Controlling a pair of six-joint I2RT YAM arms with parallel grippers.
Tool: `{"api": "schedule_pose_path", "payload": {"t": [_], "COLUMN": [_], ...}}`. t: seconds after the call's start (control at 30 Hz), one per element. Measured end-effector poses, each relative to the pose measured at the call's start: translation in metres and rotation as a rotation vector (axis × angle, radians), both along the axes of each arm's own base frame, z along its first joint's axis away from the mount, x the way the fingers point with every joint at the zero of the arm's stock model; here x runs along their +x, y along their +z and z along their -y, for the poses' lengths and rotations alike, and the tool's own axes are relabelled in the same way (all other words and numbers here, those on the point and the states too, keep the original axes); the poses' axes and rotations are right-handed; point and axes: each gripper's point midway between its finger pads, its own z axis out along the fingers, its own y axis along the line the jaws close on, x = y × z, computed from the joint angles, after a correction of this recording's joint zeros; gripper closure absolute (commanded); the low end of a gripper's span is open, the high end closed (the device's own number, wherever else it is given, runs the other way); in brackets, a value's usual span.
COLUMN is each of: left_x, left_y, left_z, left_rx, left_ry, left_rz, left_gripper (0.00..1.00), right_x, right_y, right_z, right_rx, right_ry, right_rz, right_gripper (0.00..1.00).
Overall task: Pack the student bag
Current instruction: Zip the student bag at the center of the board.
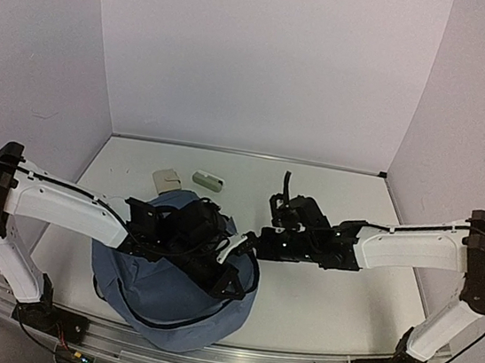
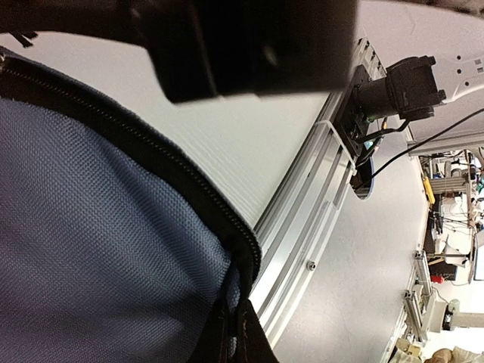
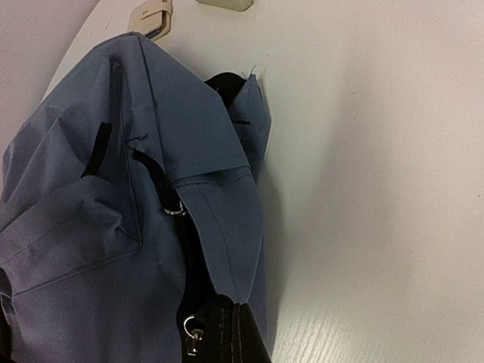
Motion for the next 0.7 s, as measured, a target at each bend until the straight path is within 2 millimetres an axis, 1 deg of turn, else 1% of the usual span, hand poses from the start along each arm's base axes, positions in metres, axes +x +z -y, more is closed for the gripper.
{"api": "schedule_pose_path", "payload": {"t": [0.47,0.7], "left_x": [-0.009,-0.011], "left_y": [0.003,0.001], "left_z": [-0.009,-0.012], "left_rx": [0.021,0.033], "left_ry": [-0.022,-0.024], "left_rz": [-0.026,-0.033], "left_gripper": [1.00,1.00], "right_x": [0.033,0.041], "right_y": [-0.004,-0.016], "right_z": [-0.033,-0.046], "right_rx": [0.038,0.053], "right_ry": [0.040,0.062], "right_rz": [0.013,-0.012], "right_gripper": [1.00,1.00]}}
